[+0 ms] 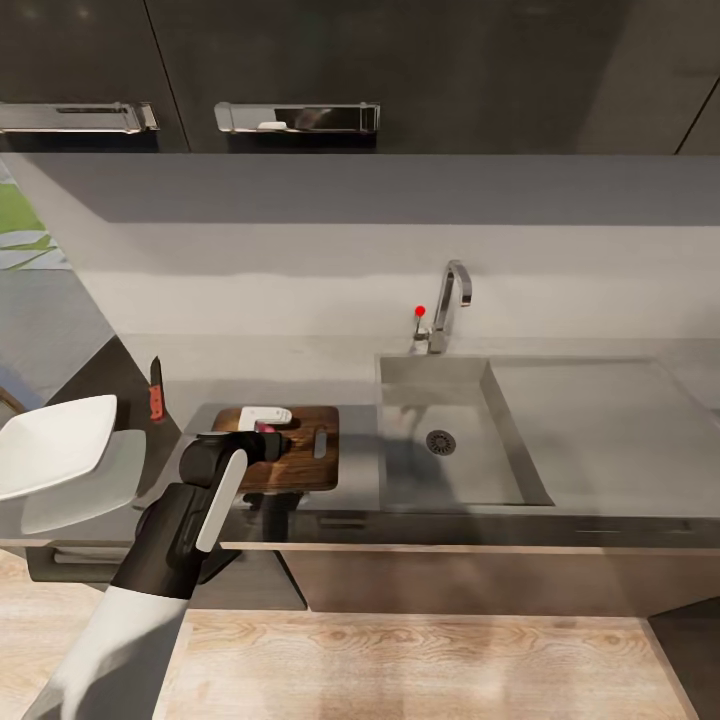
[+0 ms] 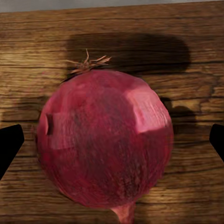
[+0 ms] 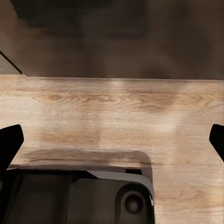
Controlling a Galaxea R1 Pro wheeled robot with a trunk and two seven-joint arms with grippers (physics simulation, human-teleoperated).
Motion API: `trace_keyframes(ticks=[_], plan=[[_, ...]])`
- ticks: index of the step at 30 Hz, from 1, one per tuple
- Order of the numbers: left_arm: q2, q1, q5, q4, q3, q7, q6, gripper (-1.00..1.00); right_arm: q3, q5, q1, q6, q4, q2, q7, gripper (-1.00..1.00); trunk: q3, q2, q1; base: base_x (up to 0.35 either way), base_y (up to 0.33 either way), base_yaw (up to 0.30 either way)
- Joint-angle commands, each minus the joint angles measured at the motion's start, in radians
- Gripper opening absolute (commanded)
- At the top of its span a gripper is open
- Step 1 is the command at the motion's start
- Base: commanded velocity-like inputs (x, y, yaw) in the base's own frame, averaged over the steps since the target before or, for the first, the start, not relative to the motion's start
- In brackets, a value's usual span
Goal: In the kitchen, take the Vidalia onion out of the sink, dice it on the chopping board with the paring knife, put the diced onion into the bowl on the countertop, then place both the paring knife and the chopping board into the sink.
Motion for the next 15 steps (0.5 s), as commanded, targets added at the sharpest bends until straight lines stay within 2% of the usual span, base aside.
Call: trace_keyframes(ticks=[1, 15], plan=[[0.000, -0.001, 0.011, 0.000, -0.001, 0.010, 0.003, 1.00, -0.004, 0.008, 0.000, -0.001, -0.002, 0.001, 0.003, 1.00, -0.002, -0.002, 0.001, 0.000, 0.000, 0.000], [0.000, -0.001, 0.009, 0.001, 0.000, 0.010, 0.003, 1.00, -0.004, 0.008, 0.000, 0.000, -0.002, 0.001, 0.003, 1.00, -0.002, -0.002, 0.001, 0.000, 0.000, 0.000]])
